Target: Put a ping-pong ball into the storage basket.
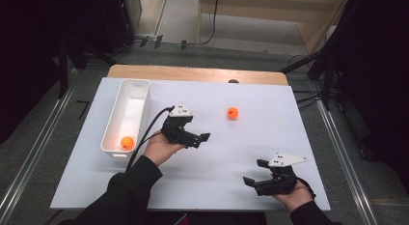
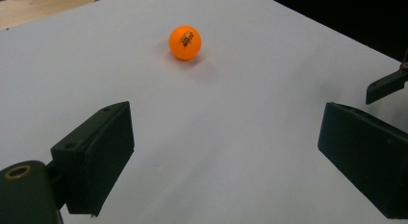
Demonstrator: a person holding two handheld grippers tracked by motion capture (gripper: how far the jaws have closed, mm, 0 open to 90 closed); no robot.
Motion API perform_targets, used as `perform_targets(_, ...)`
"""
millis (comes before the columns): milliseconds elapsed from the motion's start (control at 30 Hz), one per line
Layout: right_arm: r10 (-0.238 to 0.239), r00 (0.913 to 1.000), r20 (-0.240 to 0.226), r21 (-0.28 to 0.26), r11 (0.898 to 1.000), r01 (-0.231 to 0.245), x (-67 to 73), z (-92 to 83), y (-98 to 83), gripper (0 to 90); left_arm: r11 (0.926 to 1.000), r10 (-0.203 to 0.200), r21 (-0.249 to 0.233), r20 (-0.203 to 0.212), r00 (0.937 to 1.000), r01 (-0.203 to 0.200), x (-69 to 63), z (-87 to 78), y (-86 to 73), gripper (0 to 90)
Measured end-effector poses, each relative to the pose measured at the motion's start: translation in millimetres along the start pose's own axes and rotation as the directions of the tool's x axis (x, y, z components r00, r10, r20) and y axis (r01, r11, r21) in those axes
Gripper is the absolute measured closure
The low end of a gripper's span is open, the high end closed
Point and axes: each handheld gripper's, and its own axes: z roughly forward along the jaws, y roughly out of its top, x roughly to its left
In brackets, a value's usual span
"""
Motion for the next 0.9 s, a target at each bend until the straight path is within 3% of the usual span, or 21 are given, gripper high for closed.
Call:
perform_targets(133, 0.001, 1.0, -0.001, 0.001, 1.0, -0.001, 0.0, 0.1, -0.4, 12.3, 1.0, -0.008, -0.003, 0.019, 0.9998, 0.008, 0.5, 2.6, 2.9, 5.9)
perform_targets(900, 0.002, 1.0, -0.002, -0.001, 1.0, -0.002, 0.9, -1.3, -1.2, 12.3, 0.9996, 0.026, -0.008, 0.002, 0.9997, -0.026, 1.1, 23.2, 24.8, 7.2)
